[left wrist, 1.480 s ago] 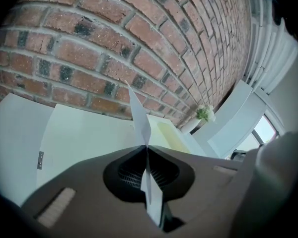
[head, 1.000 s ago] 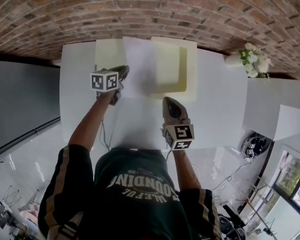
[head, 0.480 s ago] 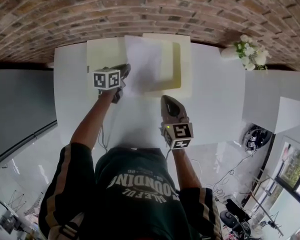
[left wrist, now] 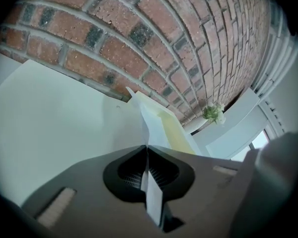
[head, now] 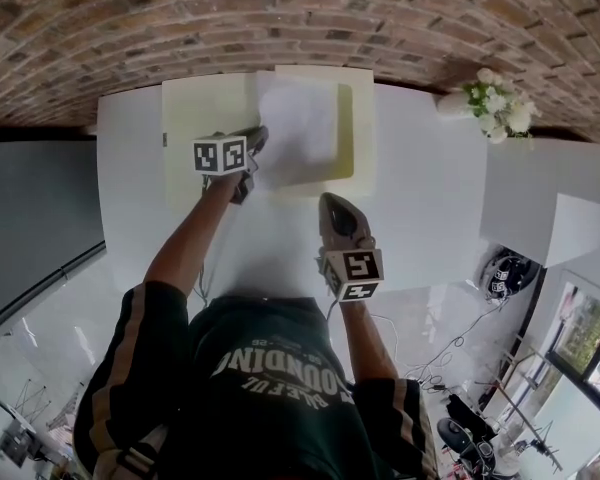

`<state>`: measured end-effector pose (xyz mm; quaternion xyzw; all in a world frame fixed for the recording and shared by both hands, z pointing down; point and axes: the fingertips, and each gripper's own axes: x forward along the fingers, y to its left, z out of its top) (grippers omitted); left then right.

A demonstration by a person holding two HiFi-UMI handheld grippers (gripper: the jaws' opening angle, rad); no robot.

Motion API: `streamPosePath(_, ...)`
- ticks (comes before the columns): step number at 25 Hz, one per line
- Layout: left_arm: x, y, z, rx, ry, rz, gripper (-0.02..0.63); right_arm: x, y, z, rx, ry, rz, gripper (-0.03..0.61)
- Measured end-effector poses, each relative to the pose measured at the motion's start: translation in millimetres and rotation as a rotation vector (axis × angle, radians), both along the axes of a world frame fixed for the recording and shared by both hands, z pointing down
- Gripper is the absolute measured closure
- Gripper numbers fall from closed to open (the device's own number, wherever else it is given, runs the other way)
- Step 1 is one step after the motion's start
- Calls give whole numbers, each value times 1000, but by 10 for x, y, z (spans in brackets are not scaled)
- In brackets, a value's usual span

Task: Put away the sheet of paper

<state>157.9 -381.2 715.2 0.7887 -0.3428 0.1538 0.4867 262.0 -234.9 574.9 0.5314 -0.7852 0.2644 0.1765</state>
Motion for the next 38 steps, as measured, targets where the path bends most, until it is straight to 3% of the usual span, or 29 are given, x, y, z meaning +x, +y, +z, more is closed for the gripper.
streamPosePath(14,557,-105,131,-65,71,-30,603,207,-33,109,-25,-5,5,577)
streamPosePath(20,679,-84,219,-139,124,-86,603,284,-45,134,-30,-9,3,578)
streamPosePath(23,795,-12,244,-187,156,-57,582,318,-46,145,-36,-15,9,577)
streamPosePath(27,864,98,295,-183,99,29,465,302,-65,114,-19,-16,13,577)
streamPosePath(31,768,108,254,-176,67,23,403,253,-36,62,-13,-19,16,578)
streamPosePath(34,646,126,151,-165,44,28,391,196,-3,24,-5,-22,21,577)
streamPosePath(38,436,149,-74,-50,-24,71,391,48,35,-45,12,-8,18,578)
